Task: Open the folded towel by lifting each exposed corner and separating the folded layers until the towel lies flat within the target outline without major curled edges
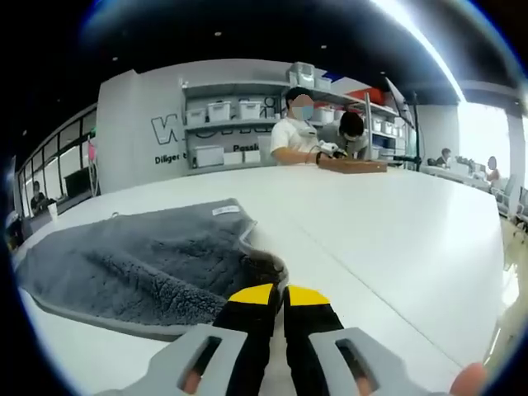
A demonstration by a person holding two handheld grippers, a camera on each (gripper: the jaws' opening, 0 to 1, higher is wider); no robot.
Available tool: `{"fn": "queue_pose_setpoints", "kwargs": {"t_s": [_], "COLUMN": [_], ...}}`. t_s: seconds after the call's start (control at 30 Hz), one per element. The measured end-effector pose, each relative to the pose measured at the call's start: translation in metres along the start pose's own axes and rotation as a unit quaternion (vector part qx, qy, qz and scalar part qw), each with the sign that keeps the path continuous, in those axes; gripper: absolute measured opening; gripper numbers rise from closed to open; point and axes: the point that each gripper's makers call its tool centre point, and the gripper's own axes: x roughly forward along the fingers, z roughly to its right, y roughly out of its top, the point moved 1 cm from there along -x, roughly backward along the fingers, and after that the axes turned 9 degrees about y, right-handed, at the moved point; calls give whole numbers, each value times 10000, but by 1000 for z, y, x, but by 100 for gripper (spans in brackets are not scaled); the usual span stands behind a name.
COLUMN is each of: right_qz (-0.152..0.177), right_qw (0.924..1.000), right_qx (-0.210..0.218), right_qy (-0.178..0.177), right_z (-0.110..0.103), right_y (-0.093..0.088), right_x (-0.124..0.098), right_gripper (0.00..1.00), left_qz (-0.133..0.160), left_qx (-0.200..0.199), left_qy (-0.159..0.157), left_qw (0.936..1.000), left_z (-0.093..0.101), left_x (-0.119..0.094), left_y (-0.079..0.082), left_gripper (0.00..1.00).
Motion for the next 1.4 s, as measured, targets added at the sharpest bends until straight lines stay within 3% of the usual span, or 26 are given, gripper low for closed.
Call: {"fn": "queue_pose_setpoints", "kwargs": {"t_s": [0.17,0.33,0.53,0.6,0.73,0.8,0.87,1.17,1.4], "right_qz": [26,31,27,-47,-213,-338,-386,-526,-714], "right_qw": [9998,9993,9960,9931,9875,9808,9757,9617,9556], "right_qx": [-128,-306,-822,-935,-846,-724,-763,-855,-1022], "right_qy": [-162,-221,360,713,1310,1781,2017,2552,2671], "right_z": [5,2,-29,-46,-73,-93,-105,-133,-134], "right_y": [3,16,39,44,45,45,46,50,46], "right_x": [-5,-14,-24,-27,-31,-34,-37,-50,-53], "right_gripper": [9,30,52,55,70,76,80,99,99], "left_qz": [3,-10,-5,-7,-11,-15,-23,-43,-152], "left_qx": [-2,-12,10,10,1,-6,-9,26,56], "left_qy": [-8,-15,-20,-18,-24,-37,-45,-89,-79], "left_qw": [10000,10000,10000,10000,10000,10000,10000,9999,9998], "left_z": [1,0,1,0,0,2,2,4,9], "left_x": [0,0,0,0,0,0,0,0,-3], "left_y": [0,0,0,0,0,0,-1,-1,-5], "left_gripper": [100,100,100,100,100,100,100,100,100]}}
